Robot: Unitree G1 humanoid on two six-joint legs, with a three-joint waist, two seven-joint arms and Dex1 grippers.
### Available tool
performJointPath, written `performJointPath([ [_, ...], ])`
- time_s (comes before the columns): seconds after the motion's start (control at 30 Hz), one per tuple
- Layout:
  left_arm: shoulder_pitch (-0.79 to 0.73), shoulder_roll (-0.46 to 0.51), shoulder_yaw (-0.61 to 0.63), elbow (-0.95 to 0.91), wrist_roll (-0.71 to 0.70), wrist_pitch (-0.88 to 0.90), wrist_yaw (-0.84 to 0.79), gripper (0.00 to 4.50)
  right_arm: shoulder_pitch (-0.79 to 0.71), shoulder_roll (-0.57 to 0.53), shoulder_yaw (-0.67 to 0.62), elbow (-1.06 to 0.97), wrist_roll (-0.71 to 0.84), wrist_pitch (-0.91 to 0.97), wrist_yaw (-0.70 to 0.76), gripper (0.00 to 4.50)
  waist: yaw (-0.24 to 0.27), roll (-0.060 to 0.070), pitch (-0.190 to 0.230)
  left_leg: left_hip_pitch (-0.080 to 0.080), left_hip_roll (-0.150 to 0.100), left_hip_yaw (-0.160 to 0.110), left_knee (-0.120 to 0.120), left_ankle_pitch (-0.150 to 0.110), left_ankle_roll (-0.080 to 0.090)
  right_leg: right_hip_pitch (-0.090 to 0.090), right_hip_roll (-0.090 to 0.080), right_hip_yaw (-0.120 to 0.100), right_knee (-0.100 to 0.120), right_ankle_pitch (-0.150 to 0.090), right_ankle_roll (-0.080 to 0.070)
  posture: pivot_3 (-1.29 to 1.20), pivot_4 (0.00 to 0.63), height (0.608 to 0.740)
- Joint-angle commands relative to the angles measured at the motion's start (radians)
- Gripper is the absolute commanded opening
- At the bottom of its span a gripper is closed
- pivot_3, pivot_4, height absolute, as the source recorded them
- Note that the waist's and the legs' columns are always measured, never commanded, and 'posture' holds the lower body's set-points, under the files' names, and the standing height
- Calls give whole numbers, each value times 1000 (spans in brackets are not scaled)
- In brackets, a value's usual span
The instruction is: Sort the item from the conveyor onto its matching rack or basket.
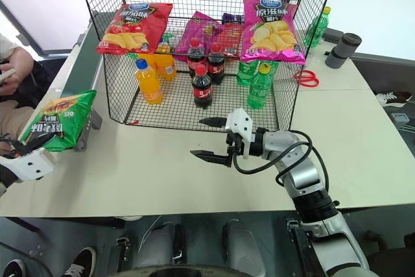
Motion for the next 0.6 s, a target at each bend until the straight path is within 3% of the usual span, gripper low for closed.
performJointPath([
  [0.03, -3, 18, 79, -54, -115, 17, -28, 72, -7, -6, -26, -33, -1, -29, -4, 4500, 0, 0, 0, 0, 0, 0, 0, 0, 0, 0, 0, 0, 0, 0, 0, 0, 150, 740],
  [0.1, -6, 15, 127, -86, -225, 45, -75, 72, -11, -6, -29, -26, -1, -32, -5, 4500, 0, 0, 0, 0, 0, 0, 0, 0, 0, 0, 0, 0, 0, 0, 0, 0, 150, 740],
  [0.2, 23, 12, 218, -231, -586, 160, -288, 72, -15, -9, -37, -20, 5, -33, -2, 4500, -1, 0, 0, 0, 0, 0, 0, 0, 0, 0, 0, 0, 0, 0, 0, 0, 150, 740],
  [0.37, 150, 20, 359, -496, -1050, 533, -584, 72, -21, -23, -61, -2, 21, -29, 15, 4500, -6, 0, 0, 0, 0, 0, 0, 0, 0, 0, 0, 0, 0, 0, 0, 0, 150, 740],
  [0.47, 207, 50, 437, -628, -1403, 885, -671, 72, -27, -40, -105, -43, 129, 77, 45, 4500, -5, 0, 0, 0, 0, -1, 0, 0, 0, 0, 1, 0, 1, 0, 0, 0, 150, 740],
  [0.6, 181, 54, 370, -725, -1662, 1148, -716, 72, -22, -111, -174, -151, 398, 401, 78, 4500, 2, 2, 1, 1, 0, -2, 1, 0, 0, 2, 0, 0, 1, 0, 0, 0, 150, 740],
])
